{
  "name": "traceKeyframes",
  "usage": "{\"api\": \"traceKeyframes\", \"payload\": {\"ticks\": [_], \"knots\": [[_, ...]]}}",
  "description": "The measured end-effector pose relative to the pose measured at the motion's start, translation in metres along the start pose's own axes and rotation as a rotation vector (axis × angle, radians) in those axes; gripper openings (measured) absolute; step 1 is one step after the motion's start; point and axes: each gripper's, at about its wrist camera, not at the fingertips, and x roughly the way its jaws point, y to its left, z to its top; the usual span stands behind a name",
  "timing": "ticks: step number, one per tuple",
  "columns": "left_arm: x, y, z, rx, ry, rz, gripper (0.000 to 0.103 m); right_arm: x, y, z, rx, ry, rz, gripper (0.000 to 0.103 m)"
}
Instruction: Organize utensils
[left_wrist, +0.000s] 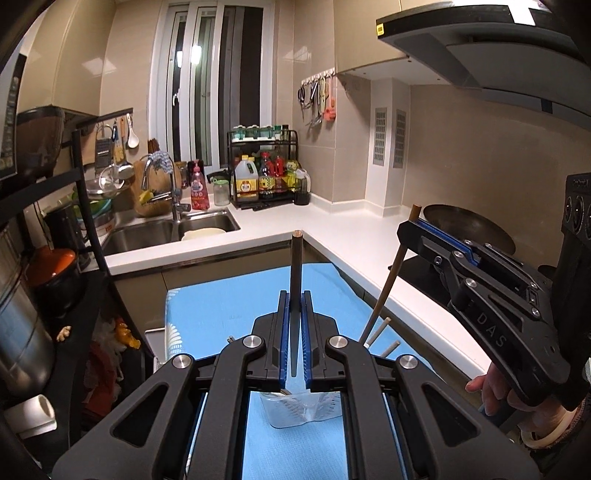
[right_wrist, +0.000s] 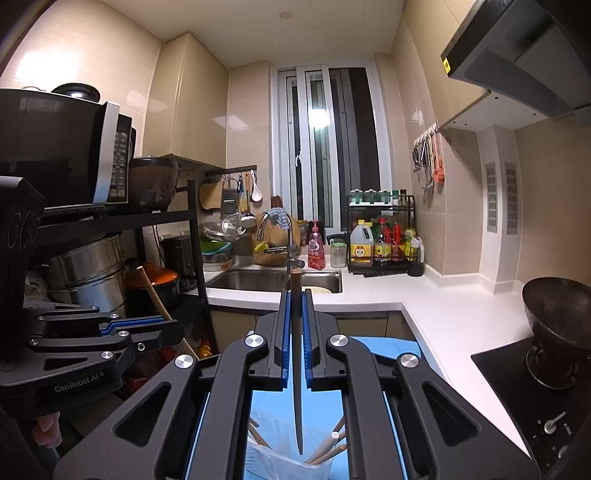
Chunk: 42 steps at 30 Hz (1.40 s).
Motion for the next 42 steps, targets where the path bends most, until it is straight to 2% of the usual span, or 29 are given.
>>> {"api": "traceKeyframes", "payload": {"ticks": [12, 14, 15, 16, 17, 18, 19, 20, 24, 28, 36, 42], "knots": [[0.056, 0.011, -0.03, -0.017, 0.082, 0.024, 0.006, 0.035, -0.011, -0.044, 0.021, 0.085, -0.008, 0.007], [0.064, 0.013, -0.037, -0.023, 0.092, 0.029, 0.006, 0.036, -0.011, -0.054, 0.018, 0.1, -0.014, 0.013], [0.067, 0.015, -0.042, -0.032, 0.097, 0.034, 0.013, 0.036, -0.011, -0.059, 0.016, 0.111, -0.017, 0.03], [0.069, 0.017, -0.046, -0.039, 0.105, 0.045, 0.026, 0.036, -0.012, -0.064, 0.02, 0.124, -0.02, 0.043], [0.069, 0.019, -0.05, -0.047, 0.111, 0.067, 0.065, 0.034, -0.013, -0.069, 0.032, 0.128, -0.031, 0.058], [0.068, 0.021, -0.054, -0.062, 0.103, 0.104, 0.085, 0.03, -0.015, -0.073, 0.047, 0.123, -0.038, 0.062], [0.063, 0.024, -0.059, -0.085, 0.075, 0.149, 0.087, 0.027, -0.017, -0.076, 0.052, 0.127, -0.031, 0.063], [0.058, 0.028, -0.062, -0.104, 0.057, 0.155, 0.089, 0.024, -0.018, -0.078, 0.052, 0.133, -0.031, 0.067], [0.047, 0.04, -0.07, -0.148, 0.075, 0.162, 0.089, 0.008, -0.018, -0.08, 0.051, 0.126, -0.055, 0.085], [0.027, 0.037, -0.077, -0.141, 0.077, 0.183, 0.092, -0.012, -0.013, -0.081, 0.05, 0.127, -0.052, 0.096], [-0.013, 0.01, -0.104, -0.104, 0.071, 0.197, 0.094, -0.057, 0.009, -0.097, 0.016, 0.123, -0.09, 0.098], [-0.034, -0.007, -0.131, -0.088, 0.056, 0.227, 0.094, -0.088, 0.02, -0.128, 0.01, 0.133, -0.139, 0.098]]}}
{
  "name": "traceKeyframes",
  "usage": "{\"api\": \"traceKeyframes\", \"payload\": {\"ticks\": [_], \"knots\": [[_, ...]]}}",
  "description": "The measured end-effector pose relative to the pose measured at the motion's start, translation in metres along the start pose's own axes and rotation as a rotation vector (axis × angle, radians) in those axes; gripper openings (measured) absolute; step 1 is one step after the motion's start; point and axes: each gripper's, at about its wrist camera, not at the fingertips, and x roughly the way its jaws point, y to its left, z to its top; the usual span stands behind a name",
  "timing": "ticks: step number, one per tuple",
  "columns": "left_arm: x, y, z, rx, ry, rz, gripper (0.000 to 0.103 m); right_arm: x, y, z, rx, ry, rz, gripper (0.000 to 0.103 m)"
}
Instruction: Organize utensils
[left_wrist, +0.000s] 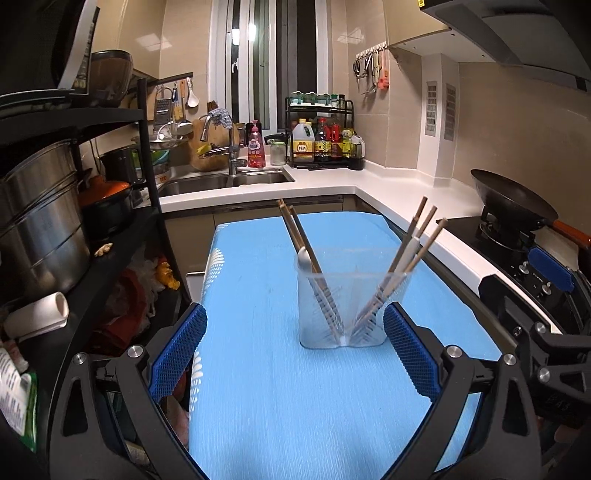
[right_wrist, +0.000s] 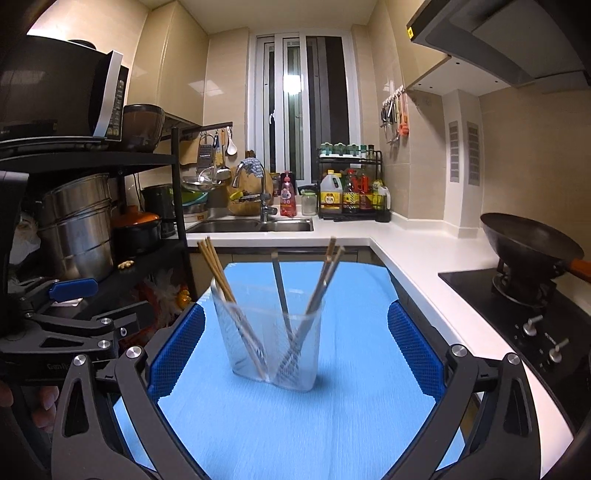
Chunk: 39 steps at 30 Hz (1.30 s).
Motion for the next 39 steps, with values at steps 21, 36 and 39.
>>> {"api": "traceKeyframes", "payload": {"ticks": [21, 36, 39], "knots": [[-0.027, -0.012, -0.101, -0.003, 0.007, 0.073, 0.094, -0.04, 0.004, -0.101, 0.009, 0.081, -0.074, 0.098], [-0.034, -0.008, -0.101, -0.021, -0.009, 0.09, 0.094, -0.049, 0.007, -0.1, 0.009, 0.07, -0.074, 0.098], [-0.035, -0.008, -0.101, -0.019, -0.009, 0.092, 0.094, -0.05, 0.006, -0.1, 0.009, 0.069, -0.074, 0.098]]}}
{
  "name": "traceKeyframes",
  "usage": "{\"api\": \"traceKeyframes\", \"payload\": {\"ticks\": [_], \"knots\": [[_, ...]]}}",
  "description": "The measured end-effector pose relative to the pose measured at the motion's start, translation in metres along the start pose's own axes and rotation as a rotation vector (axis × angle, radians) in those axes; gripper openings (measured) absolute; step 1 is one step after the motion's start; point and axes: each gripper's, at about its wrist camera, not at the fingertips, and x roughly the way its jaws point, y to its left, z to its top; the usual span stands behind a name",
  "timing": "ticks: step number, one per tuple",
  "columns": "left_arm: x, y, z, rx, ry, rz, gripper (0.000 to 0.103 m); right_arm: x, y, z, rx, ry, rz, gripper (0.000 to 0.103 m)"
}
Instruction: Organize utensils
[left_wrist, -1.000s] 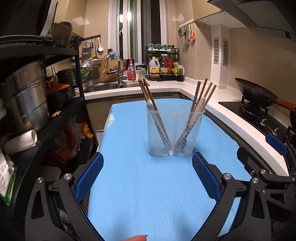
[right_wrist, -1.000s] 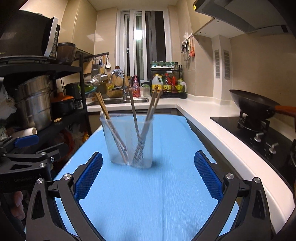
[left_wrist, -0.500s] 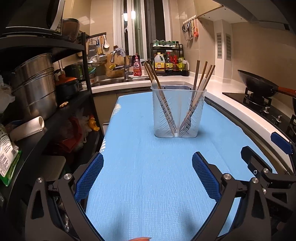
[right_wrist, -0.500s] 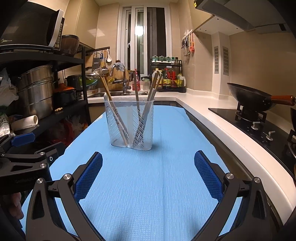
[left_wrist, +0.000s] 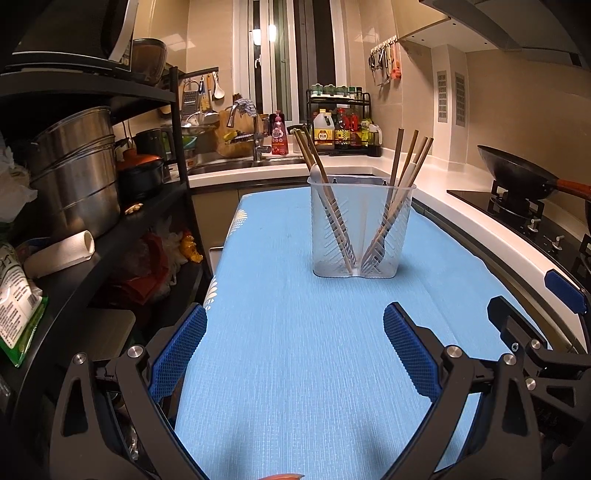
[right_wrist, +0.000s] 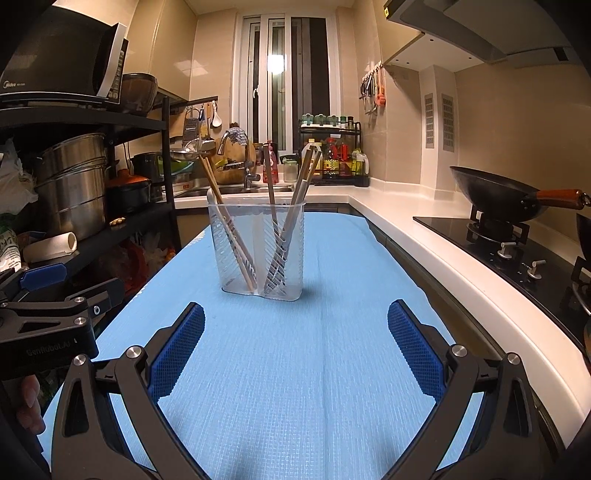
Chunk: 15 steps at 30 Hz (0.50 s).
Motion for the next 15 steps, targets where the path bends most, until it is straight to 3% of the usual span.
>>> {"api": "traceKeyframes", "payload": {"ticks": [15], "knots": [[-0.0037, 0.0011, -0.0013, -0.001, -0.01, -0.002, 0.094, -0.001, -0.0011, 0.0003, -0.005, 0.0, -0.001, 0.098]]}}
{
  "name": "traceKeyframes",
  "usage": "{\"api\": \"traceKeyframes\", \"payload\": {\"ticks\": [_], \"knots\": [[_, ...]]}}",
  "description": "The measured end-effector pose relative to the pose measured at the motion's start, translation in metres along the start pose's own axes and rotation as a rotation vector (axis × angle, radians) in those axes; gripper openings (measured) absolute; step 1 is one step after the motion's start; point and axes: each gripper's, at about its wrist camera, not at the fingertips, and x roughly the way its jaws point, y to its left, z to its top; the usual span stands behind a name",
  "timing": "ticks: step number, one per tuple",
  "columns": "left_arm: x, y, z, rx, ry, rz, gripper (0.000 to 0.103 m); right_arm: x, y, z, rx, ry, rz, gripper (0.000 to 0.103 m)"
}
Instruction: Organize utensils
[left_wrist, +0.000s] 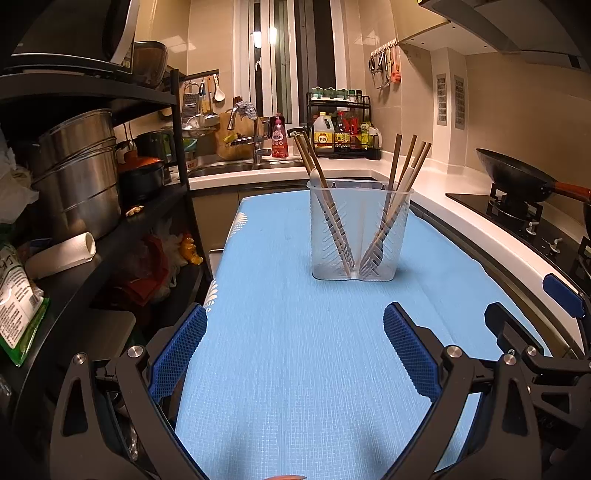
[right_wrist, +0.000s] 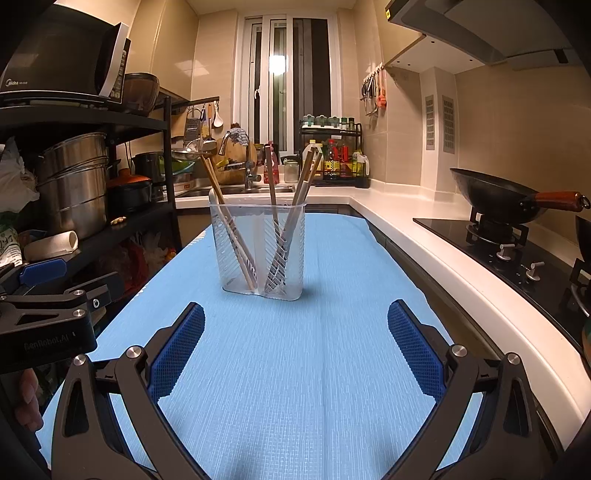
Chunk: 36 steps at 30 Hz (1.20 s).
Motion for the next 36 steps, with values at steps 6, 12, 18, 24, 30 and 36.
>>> {"api": "traceKeyframes", "payload": {"ticks": [6, 12, 18, 24, 30, 36], "knots": [[-0.0008, 0.0008, 0.0005, 0.003, -0.004, -0.002, 0.094, -0.001, -0.0006, 0.0006, 0.003, -0.001, 0.001, 0.098], [-0.0034, -0.0004, 0.001, 0.006, -0.012, -0.003, 0.094, -0.0009, -0.0003, 0.0004, 0.002, -0.002, 0.0, 0.098], [-0.004, -0.0009, 0.0013, 0.006, -0.012, -0.003, 0.094, -0.0012, -0.0003, 0.0002, 0.002, -0.003, 0.0, 0.098], [-0.0043, -0.0019, 0.0016, 0.004, -0.01, -0.009, 0.094, -0.002, -0.0004, 0.0004, 0.001, -0.003, -0.001, 0.098], [-0.004, -0.0042, 0.0026, 0.008, -0.011, -0.017, 0.094, -0.0019, -0.0005, 0.0005, 0.001, -0.002, -0.001, 0.098], [-0.0048, -0.0053, 0.0045, 0.008, -0.017, -0.023, 0.094, -0.0019, -0.0007, 0.0006, 0.0, -0.002, 0.0, 0.098]]}}
